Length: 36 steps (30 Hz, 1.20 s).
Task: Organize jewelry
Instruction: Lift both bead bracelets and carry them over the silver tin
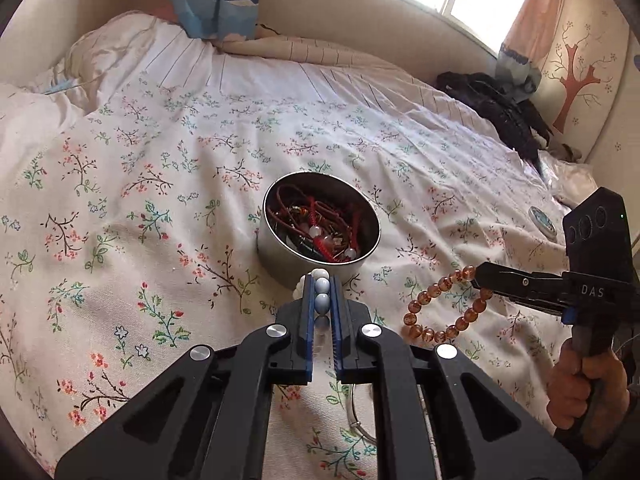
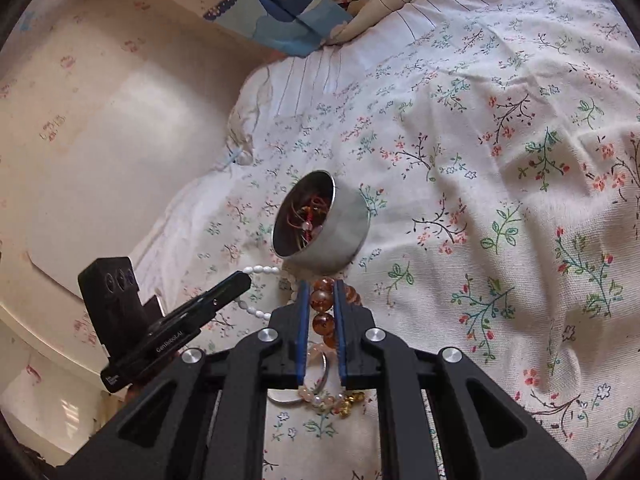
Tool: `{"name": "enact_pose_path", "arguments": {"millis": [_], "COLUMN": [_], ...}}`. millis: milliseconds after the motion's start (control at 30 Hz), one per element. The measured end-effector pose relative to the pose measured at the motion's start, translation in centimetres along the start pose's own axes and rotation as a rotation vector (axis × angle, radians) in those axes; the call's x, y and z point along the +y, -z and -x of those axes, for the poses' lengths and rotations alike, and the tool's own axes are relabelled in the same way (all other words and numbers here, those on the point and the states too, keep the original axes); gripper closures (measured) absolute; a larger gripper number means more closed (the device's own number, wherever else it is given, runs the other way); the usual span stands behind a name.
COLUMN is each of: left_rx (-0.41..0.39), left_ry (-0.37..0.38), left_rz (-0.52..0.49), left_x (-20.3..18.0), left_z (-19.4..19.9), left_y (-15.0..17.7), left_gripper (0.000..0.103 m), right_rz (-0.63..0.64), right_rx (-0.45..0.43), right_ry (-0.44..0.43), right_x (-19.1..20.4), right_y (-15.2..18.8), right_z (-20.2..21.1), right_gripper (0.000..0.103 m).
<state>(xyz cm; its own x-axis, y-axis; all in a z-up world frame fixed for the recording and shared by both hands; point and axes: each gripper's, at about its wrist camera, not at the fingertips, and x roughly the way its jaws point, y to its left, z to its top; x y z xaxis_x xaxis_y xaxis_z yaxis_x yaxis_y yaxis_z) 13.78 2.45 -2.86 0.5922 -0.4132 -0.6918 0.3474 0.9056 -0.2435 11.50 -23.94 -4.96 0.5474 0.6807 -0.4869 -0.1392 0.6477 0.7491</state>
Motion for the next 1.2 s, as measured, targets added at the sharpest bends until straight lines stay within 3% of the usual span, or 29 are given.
{"name": "enact_pose_path", "arguments": {"millis": [300,600,900,1200], "left_rx": [-0.081,-0.132,-0.167,-0.217], "left_ry": [-0.083,-0.145,-0.157,-0.104], "left_rz": [-0.048,-0.104,-0.126,-0.077], "left_x": [-1.6,-2.7,-3.2,-2.6], "left_z": [1.0,1.4,1.9,2.8], "left_y": [-0.6,-1.1,-1.5,-2.5], "left_gripper": [0.096,0.096,0.096,0.096], "right_rz": [0.034,0.042,0.055,0.054], "right_rx": [-0.107,-0.142,-0.159,-0.188], "right_ry": [-0.088,-0.152,-0.201,-0.246], "right_x": [1.3,1.9,2.6,3.1], "right_y": [-1.0,-1.7,-2.6,-3.6], "right_z": [2.0,1.7,0.9,0.3], "right_gripper": [0.091,0.091,0.09,0.09]}}
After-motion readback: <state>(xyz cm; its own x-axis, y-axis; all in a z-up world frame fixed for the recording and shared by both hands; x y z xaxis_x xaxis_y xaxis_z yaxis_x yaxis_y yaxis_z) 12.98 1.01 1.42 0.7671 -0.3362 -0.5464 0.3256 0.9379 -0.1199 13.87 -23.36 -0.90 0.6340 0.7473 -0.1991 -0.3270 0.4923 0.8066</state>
